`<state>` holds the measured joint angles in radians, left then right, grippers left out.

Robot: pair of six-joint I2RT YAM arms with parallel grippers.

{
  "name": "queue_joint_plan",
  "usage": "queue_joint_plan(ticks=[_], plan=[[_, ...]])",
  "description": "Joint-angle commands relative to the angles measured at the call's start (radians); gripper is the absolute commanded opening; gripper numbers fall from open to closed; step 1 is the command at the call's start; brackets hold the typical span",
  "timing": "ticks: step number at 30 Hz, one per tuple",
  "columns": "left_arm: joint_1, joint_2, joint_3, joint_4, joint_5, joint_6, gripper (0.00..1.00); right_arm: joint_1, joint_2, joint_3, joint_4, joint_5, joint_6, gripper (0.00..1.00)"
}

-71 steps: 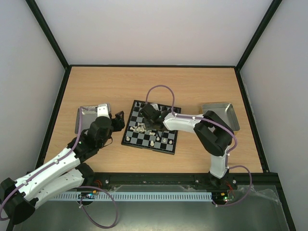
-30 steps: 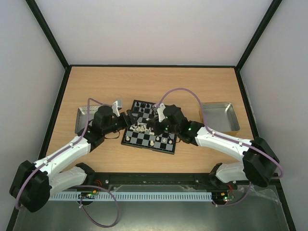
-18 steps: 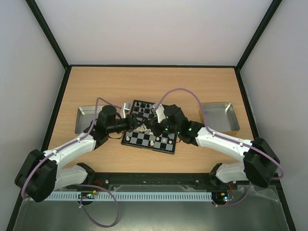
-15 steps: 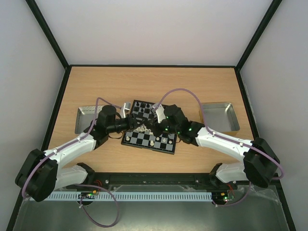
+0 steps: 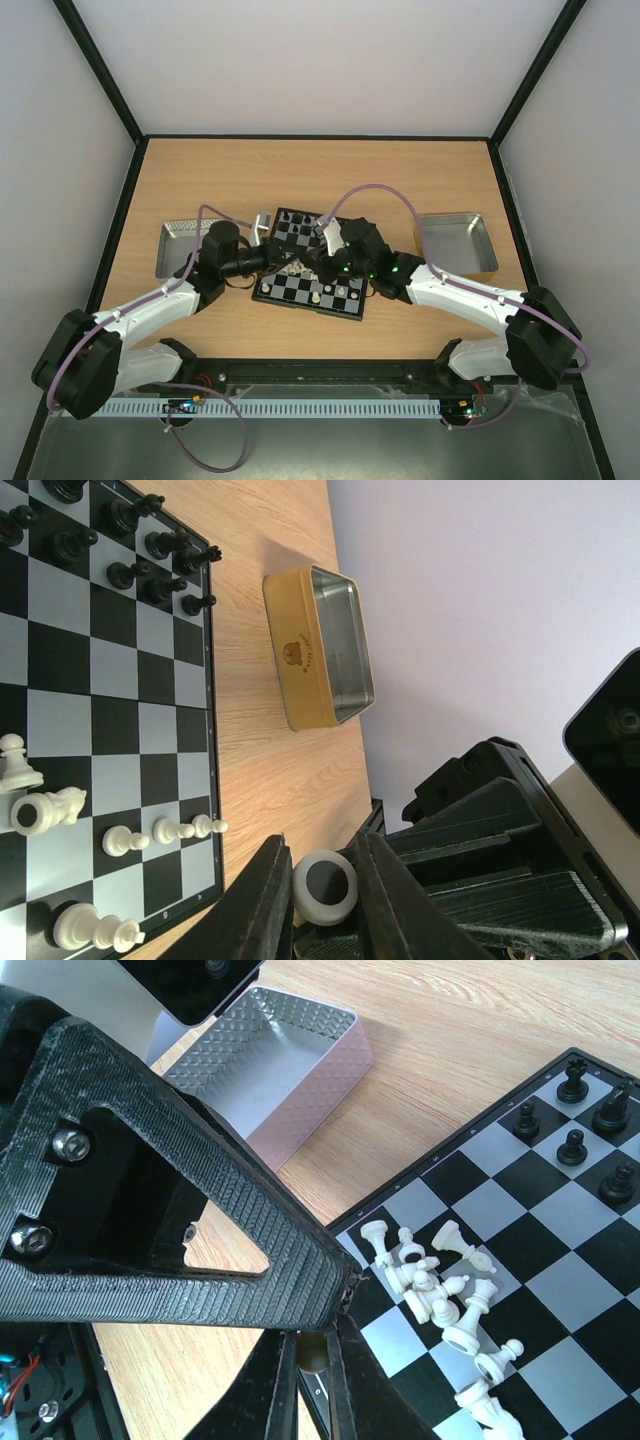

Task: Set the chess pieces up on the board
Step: Place the chess piece on the chessboard.

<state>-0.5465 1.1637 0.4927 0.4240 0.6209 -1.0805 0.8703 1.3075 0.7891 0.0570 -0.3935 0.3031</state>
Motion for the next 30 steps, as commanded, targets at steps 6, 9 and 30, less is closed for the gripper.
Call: queue_joint_plan(ticks=[6, 9, 30], plan=[[-0.007, -0.034, -0.044, 0.1, 0.024, -0.108, 0.16, -0.003, -0.058, -0.029, 0.092, -0.054, 0.104, 0.3], [-0.007, -0.053, -0.05, 0.113, 0.017, -0.158, 0.15, -0.002, -0.104, -0.071, 0.145, -0.06, 0.167, 0.41], [-0.027, -0.091, -0.062, 0.429, -0.123, -0.751, 0.17, -0.003, -0.163, -0.153, 0.471, 0.022, 0.798, 0.44]])
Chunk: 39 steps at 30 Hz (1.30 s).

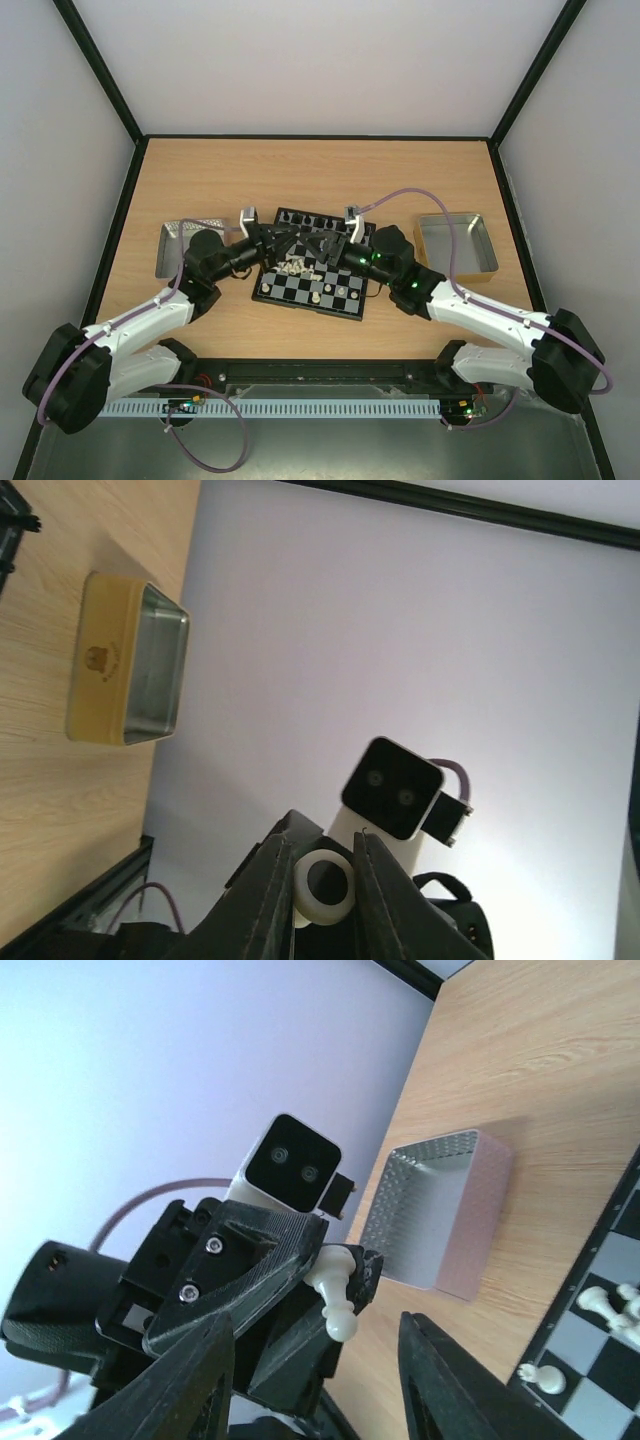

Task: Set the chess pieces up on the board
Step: Place the chess piece on the chessboard.

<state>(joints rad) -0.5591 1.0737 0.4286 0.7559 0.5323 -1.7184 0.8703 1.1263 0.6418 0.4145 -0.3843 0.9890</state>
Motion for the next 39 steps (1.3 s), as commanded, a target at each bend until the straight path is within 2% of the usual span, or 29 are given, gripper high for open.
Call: queue_joint_plan(ticks=[1, 9, 13, 16, 19, 21, 29, 39], plan=[[-0.018, 0.002, 0.002, 0.103, -0.04, -0.124, 0.16, -0.002, 0.026, -0.003, 0.118, 0.015, 0.125, 0.42], [-0.035, 0.04, 0.001, 0.168, -0.047, -0.155, 0.17, -0.002, 0.064, 0.018, 0.128, 0.038, 0.159, 0.24], [-0.039, 0.048, -0.006, 0.172, -0.049, -0.156, 0.16, -0.003, 0.061, 0.025, 0.101, 0.061, 0.157, 0.2], [-0.038, 0.048, -0.008, 0.166, -0.053, -0.15, 0.17, -0.002, 0.053, 0.025, 0.073, 0.085, 0.148, 0.2], [-0.038, 0.046, -0.009, 0.158, -0.059, -0.145, 0.17, -0.002, 0.042, 0.023, 0.055, 0.104, 0.149, 0.26], [-0.038, 0.046, -0.007, 0.151, -0.063, -0.142, 0.17, -0.002, 0.032, 0.021, 0.045, 0.119, 0.151, 0.26], [-0.039, 0.06, 0.0, 0.147, -0.066, -0.132, 0.16, -0.003, 0.015, 0.036, 0.003, 0.131, 0.119, 0.14], [-0.038, 0.068, 0.007, 0.151, -0.063, -0.132, 0.16, -0.003, 0.043, 0.053, 0.026, 0.072, 0.135, 0.16]])
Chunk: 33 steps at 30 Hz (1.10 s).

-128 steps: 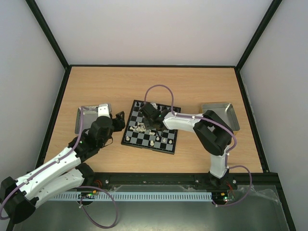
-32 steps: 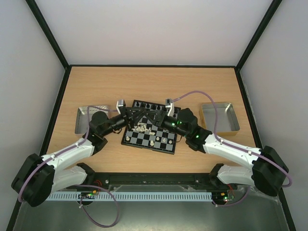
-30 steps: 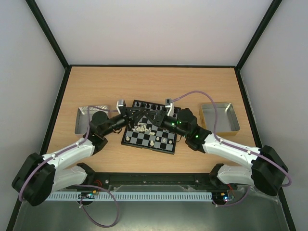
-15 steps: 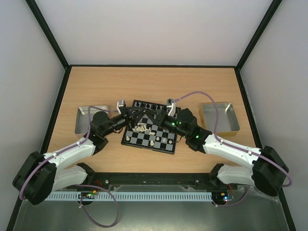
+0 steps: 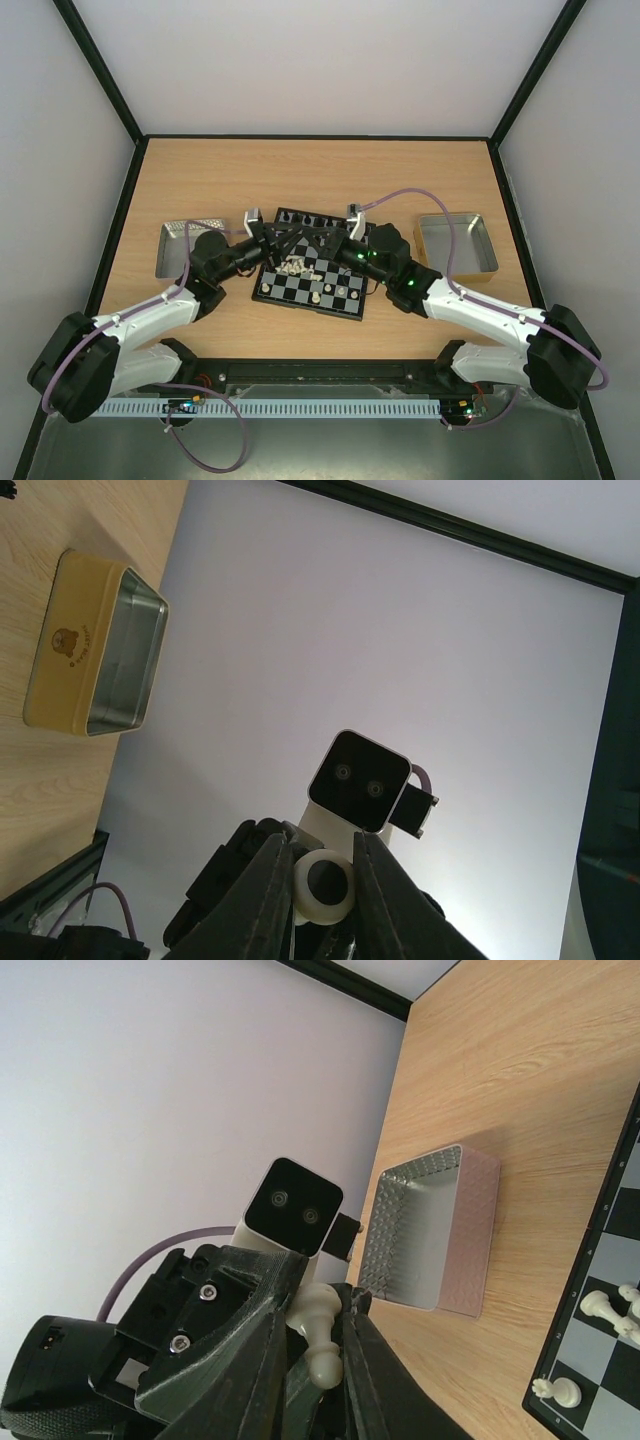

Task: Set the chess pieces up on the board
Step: Place the chess piece on the chessboard.

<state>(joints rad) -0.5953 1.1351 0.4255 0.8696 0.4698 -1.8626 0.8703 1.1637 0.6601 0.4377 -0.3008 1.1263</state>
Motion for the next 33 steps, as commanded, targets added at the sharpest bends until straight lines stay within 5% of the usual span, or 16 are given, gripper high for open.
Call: queue_joint_plan(ticks=[1, 9, 15, 18, 25, 33], plan=[[-0.002, 0.006, 0.009, 0.036, 0.0, 0.013, 0.16, -0.002, 0.007, 0.036, 0.001, -0.012, -0.004, 0.15], [-0.002, -0.012, 0.019, -0.05, -0.011, 0.078, 0.22, -0.002, 0.005, 0.071, -0.103, 0.029, -0.045, 0.02], [0.035, -0.081, 0.076, -0.441, -0.075, 0.41, 0.6, -0.004, -0.001, 0.123, -0.344, 0.068, -0.158, 0.02], [0.085, -0.141, 0.094, -0.704, -0.134, 0.636, 0.69, -0.004, 0.017, 0.183, -0.558, 0.099, -0.309, 0.02], [0.171, -0.316, 0.137, -1.082, -0.382, 0.992, 0.74, -0.004, 0.168, 0.328, -0.962, 0.193, -0.555, 0.02], [0.19, -0.349, 0.187, -1.177, -0.487, 1.172, 0.77, -0.002, 0.405, 0.537, -1.218, 0.236, -0.642, 0.02]])
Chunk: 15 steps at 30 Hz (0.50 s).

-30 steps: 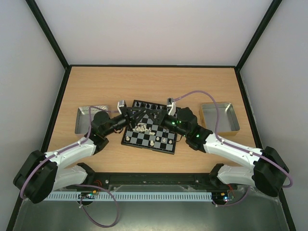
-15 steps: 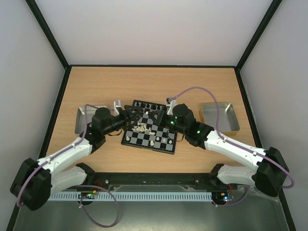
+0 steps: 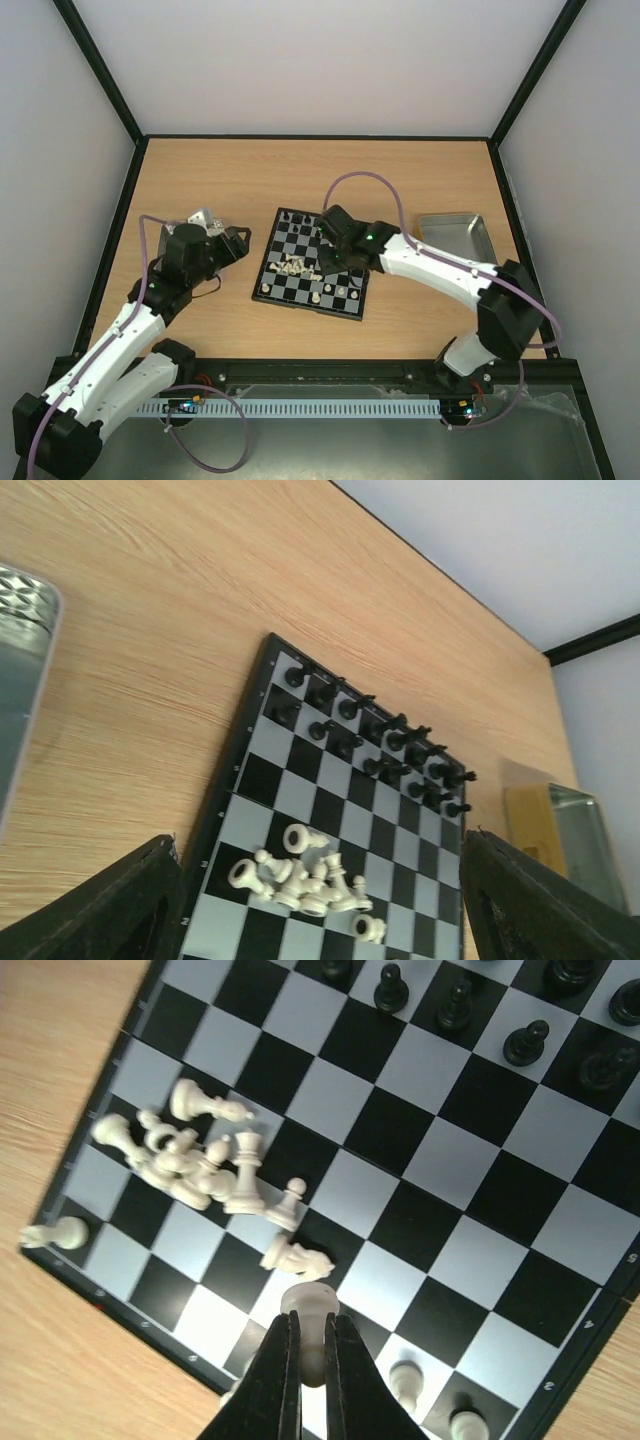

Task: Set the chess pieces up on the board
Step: Place the chess piece on the chessboard.

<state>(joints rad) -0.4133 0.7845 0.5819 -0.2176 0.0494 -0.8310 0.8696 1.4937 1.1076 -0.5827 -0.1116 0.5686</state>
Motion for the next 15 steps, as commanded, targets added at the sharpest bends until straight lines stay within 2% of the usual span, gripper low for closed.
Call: queue_joint_plan(ticks=[1, 6, 15], plan=[[0.01, 0.006, 0.028, -0.087, -0.065, 0.15, 0.77, -0.002, 0.098, 0.108, -0.218, 0.039, -0.091, 0.02], [0.013, 0.016, 0.013, -0.07, -0.045, 0.19, 0.78, 0.007, 0.198, 0.158, -0.285, -0.044, -0.124, 0.02], [0.022, -0.004, -0.008, -0.054, -0.026, 0.218, 0.78, 0.019, 0.324, 0.257, -0.349, -0.094, -0.149, 0.02]])
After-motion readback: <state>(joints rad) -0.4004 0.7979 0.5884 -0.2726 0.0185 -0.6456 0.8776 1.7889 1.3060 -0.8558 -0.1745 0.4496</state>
